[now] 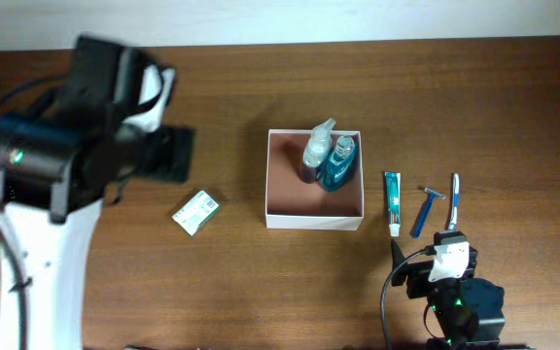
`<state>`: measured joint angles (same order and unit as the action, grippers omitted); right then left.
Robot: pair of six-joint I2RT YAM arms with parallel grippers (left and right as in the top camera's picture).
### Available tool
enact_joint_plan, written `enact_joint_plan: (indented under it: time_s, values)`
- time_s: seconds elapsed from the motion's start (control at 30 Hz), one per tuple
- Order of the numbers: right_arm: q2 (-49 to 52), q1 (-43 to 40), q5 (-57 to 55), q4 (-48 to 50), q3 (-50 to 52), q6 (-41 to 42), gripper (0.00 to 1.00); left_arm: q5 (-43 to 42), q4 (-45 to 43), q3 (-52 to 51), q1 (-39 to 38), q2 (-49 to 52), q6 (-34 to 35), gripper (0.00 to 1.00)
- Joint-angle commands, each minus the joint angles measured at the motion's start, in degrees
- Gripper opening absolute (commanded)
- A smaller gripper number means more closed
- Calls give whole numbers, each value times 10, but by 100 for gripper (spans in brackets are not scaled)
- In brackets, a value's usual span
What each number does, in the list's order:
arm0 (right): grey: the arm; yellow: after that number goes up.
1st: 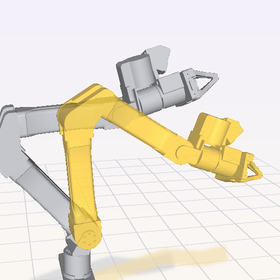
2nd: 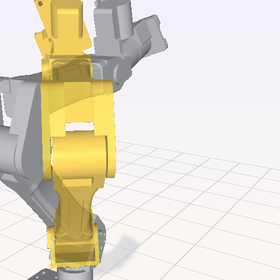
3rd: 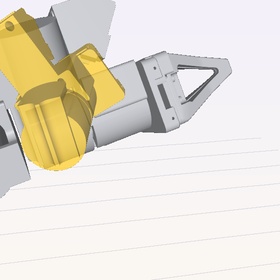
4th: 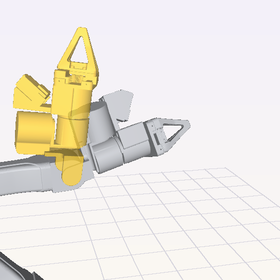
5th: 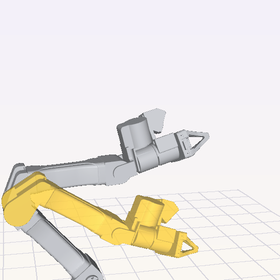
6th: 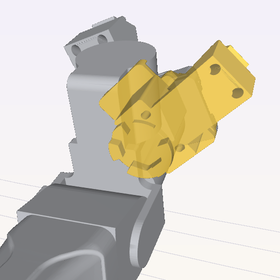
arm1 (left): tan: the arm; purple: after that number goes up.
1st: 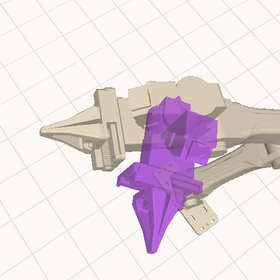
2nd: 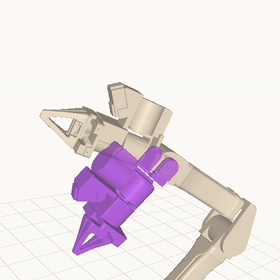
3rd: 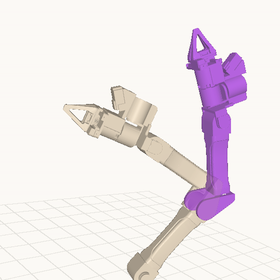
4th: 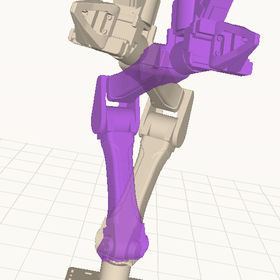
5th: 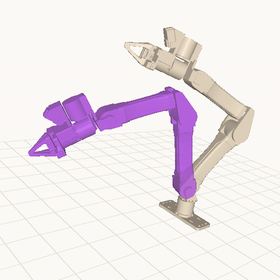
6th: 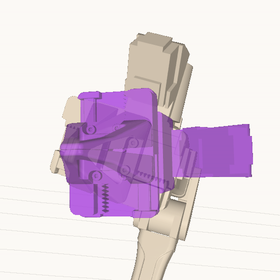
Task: Pack container
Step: 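Move the left gripper to the green Dettol soap bar and grasp it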
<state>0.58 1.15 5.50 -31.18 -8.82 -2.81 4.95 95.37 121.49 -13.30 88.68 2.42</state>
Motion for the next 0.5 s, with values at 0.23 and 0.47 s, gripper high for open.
enact_joint_plan:
  time_s: [0.23,0.47]
  values:
    - [-3,-4,1,2,4,3,99,-63,-258,-431,36,32,-104,93]
    - [-3,-4,1,2,4,3,99,-61,-416,-550,36,62,-124,99]
